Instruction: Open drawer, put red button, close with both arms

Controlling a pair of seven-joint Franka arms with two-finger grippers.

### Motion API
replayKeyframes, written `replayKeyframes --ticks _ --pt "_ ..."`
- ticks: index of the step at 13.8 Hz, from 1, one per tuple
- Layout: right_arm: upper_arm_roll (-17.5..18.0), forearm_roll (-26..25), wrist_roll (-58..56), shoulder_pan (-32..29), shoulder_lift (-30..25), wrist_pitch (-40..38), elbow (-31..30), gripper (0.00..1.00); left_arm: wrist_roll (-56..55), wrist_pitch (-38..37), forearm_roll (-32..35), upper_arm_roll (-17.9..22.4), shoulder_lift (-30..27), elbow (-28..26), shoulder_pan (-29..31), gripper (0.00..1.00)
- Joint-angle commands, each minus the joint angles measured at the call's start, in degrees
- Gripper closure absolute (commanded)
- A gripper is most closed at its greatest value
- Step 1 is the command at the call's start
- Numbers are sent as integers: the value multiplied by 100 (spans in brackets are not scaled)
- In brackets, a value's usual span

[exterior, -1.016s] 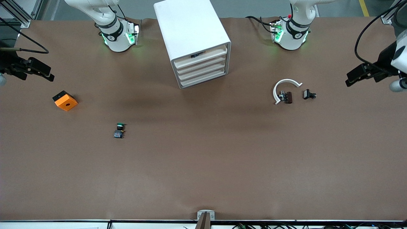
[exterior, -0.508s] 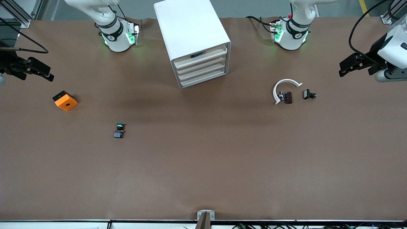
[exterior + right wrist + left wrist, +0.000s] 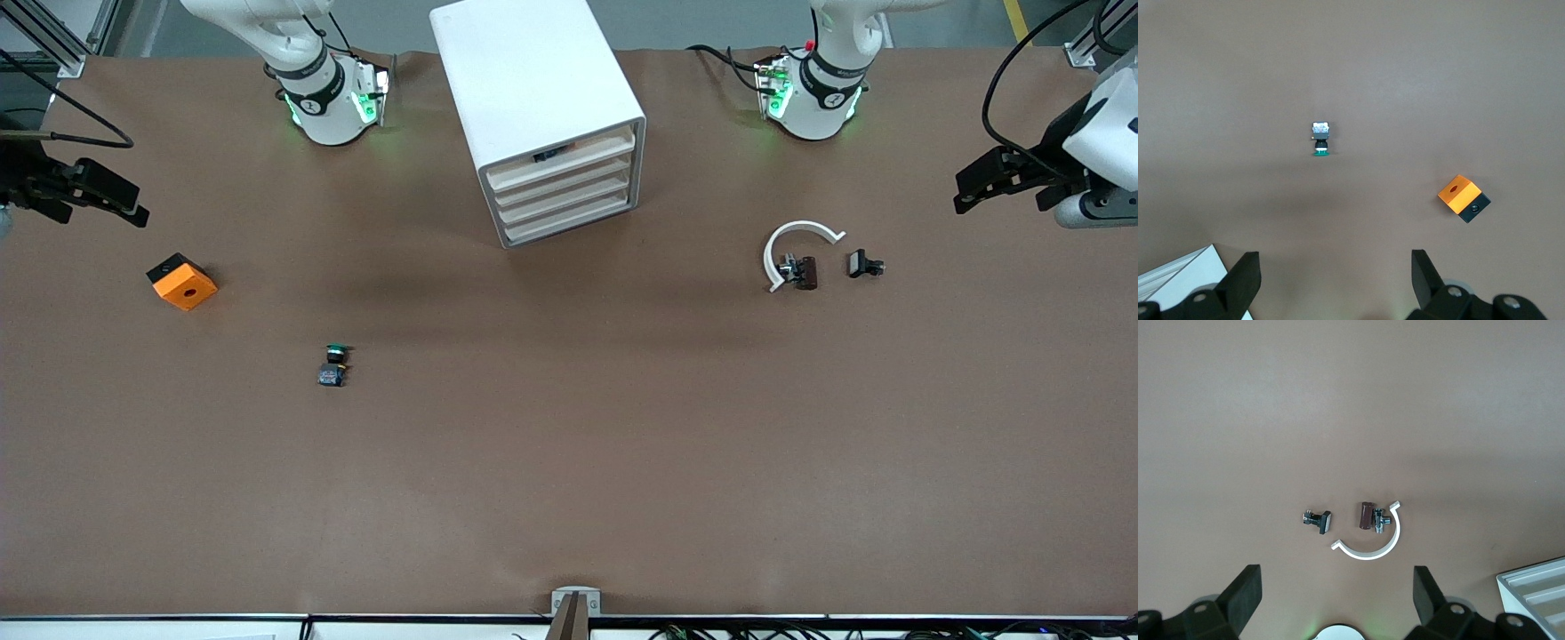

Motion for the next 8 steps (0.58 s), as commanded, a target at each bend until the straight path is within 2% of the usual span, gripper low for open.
replayKeyframes --ticks 1,8 --pt "49 -92 -12 -64 36 -72 125 0 137 -20 33 25 -57 -32 5 0" --pt "49 -101 -21 -64 36 -81 133 0 32 -29 85 25 111 188 -13 0"
